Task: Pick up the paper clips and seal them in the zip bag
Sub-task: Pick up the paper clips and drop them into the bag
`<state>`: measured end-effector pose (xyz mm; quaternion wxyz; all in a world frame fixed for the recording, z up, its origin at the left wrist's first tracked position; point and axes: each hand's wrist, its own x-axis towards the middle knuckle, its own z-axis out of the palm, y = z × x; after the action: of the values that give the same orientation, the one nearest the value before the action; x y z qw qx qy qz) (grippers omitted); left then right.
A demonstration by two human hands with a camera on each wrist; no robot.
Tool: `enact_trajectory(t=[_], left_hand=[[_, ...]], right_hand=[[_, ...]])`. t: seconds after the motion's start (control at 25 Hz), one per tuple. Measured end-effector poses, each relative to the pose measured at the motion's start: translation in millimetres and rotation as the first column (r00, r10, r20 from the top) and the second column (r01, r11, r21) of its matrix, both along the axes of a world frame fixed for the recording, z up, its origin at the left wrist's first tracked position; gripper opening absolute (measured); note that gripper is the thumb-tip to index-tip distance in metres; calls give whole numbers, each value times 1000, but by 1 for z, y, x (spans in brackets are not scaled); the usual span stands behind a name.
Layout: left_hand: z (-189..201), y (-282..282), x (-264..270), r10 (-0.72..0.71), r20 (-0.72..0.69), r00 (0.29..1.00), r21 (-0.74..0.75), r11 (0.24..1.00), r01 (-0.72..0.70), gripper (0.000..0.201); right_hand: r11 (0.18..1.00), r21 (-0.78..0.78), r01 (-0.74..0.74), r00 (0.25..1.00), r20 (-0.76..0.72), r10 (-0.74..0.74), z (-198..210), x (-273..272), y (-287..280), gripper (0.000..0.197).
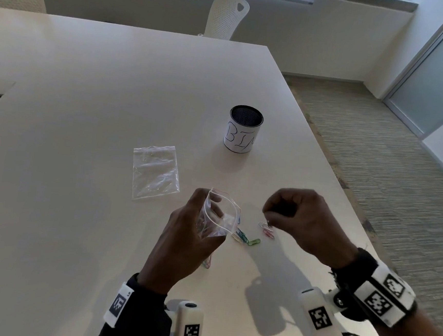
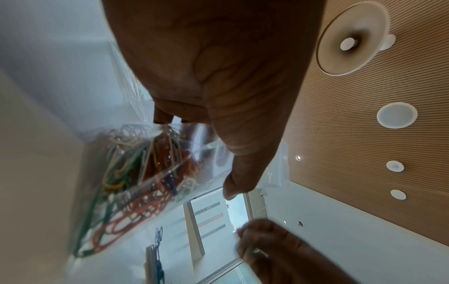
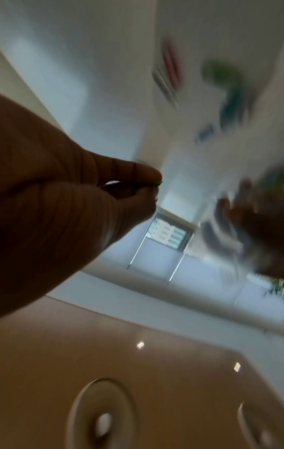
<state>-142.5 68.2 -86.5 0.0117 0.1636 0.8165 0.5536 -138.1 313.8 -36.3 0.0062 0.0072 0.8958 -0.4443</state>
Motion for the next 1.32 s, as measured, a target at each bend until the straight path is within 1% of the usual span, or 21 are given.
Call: enact_trajectory(t=[0.04,0.08,0.12,0.16,0.24,0.28,0.32,0.4,0.44,0.48,0.52,0.56,0.64,0.68,0.76,0.84,0.96,1.0,1.12,1.2,1.32], left_hand=[[0,0,0,-1,5,1000,3,1000,1,45],[0,1,0,-4,10,1000,7,1000,4,45],[1,1,0,-9,15,1000,8,1000,9,45],[2,1,0,-13,18,1000,7,1000,13,46],[3,1,1,-14,26,1000,-1,1000,14,47],[3,1,1,-12,28,1000,-8,1000,13,48],[3,0,1,-11,23,1000,-12,1000,11,48],[1,-1,0,-6,3,1000,-16,1000,6,48],[0,-2,0,-2,2,1000,-14,1000,2,48],[-1,-1,0,-3,2,1000,-14,1000,3,49],[-1,-2,0,0,-3,1000,-12,1000,0,49],[0,-2,0,0,-10,1000,-12,1000,0,49],[2,-2,0,-5,-24,1000,-12,1000,5,50],[1,-2,0,-6,-25,1000,-11,1000,6,50],[0,-2,0,-2,-19,1000,-12,1000,2,50],[-1,-3,0,6,-21,1000,-17,1000,-7,51],[0,-3,-1,-1,-21,1000,-4,1000,1,50],[0,-2,-1,-4,-22,1000,0,1000,4,50],[0,-3,-1,-9,-32,999,-3,1000,9,51],[0,-3,-1,-8,-40,999,-8,1000,7,52],[0,-3,-1,-3,-41,999,-8,1000,3,51]], right_hand=[[991,-131,-9,1000,-18,7,13,2,-9,13],[978,-205,-37,998,-48,28,25,3,-21,11],[973,-219,-77,995,-86,59,34,5,-33,9],[974,-187,-125,987,-127,102,38,6,-45,8],[973,-52,-223,958,-195,209,40,8,-64,10],[968,4,-249,945,-219,244,40,8,-68,13],[968,31,-247,939,-238,247,40,6,-67,13],[987,34,-158,952,-260,161,40,2,-55,11],[994,54,-100,961,-253,111,36,-1,-46,9],[993,106,-58,971,-225,81,30,-3,-37,8],[982,180,-54,983,-165,84,21,-3,-32,11],[966,244,-80,992,-80,102,8,-3,-30,19],[926,338,-170,985,82,151,-17,4,-34,32],[899,389,-200,979,119,167,-28,6,-38,33],[866,458,-200,980,92,178,-40,9,-48,23],[871,458,-180,984,78,162,-41,8,-53,13],[878,440,-189,981,129,146,-39,5,-55,27],[877,438,-198,978,143,149,-38,5,-55,28],[869,437,-232,968,187,164,-37,6,-57,27],[847,472,-246,965,199,170,-37,8,-59,24],[835,482,-265,960,211,183,-36,8,-60,20]])
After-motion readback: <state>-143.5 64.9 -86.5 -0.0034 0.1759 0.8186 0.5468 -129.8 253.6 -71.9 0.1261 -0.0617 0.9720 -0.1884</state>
